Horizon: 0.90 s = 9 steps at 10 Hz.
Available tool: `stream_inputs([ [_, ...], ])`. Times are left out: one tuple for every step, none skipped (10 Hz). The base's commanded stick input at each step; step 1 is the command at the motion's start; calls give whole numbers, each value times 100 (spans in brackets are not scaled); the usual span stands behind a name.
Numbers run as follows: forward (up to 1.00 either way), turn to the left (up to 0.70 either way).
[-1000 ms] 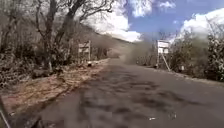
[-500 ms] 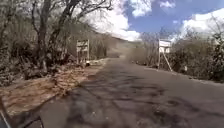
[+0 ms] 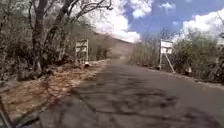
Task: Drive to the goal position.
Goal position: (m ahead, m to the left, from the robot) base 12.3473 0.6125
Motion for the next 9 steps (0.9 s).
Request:
stream_inputs([
  [70,0],
  [70,0],
  [70,0],
  [70,0],
  [70,0],
  [70,0],
  [70,0],
  [70,0],
  [70,0],
])
